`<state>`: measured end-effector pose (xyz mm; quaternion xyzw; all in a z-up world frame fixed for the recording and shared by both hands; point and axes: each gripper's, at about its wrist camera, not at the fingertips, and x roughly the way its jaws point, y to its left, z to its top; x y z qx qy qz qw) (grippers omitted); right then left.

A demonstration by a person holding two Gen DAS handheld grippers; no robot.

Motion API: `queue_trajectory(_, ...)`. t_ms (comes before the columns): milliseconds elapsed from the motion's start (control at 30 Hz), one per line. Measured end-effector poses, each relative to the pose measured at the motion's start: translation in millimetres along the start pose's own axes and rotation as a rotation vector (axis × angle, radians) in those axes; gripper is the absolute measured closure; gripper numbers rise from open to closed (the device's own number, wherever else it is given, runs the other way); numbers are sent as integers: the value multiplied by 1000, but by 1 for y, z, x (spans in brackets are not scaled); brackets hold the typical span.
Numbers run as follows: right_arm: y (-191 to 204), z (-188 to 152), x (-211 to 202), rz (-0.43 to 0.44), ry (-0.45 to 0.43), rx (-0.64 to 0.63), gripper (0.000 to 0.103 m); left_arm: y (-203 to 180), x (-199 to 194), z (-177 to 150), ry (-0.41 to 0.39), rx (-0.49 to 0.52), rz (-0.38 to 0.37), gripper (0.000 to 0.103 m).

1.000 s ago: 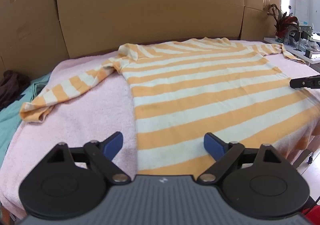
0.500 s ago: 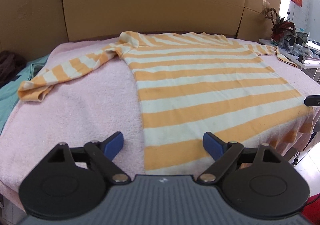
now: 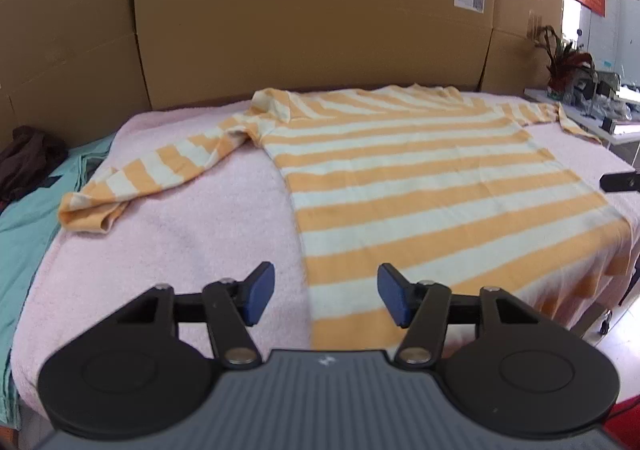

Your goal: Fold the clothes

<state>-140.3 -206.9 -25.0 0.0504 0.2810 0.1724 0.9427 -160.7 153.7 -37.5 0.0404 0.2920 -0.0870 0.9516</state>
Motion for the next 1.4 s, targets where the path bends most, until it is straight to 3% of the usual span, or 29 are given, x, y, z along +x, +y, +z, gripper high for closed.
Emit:
queue_trajectory(200,28,6,44,27,2,-22,94,34,6,14,-52,-77,132,41)
queue_trajectory(300,36,6,53,22,1,-44,93,69,10,23,-76,-207,173,39)
queue_trajectory(467,40,4,64,-1,18,-58,90,106,33,34,-77,-403,132,40)
queue_trajectory(700,46,7,71,-16,15,-81,86,121,80,45,-25,-547,171,43)
queue_trajectory(900,49,9,77,-18,19,-94,85,144,94,44,-59,-658,243,47)
queue_trajectory(1000,50,11,81,-12,21,-96,83,159,99,46,-70,-706,272,61)
queue_trajectory(1067,51,12,85,-12,21,-98,83,170,103,49,-57,-741,297,94)
queue_trajectory(1100,51,13,86,-12,21,-101,83,169,104,50,-61,-724,312,101)
queue_trajectory(1400,56,19,93,-13,22,-130,83,160,108,60,-102,-546,444,103)
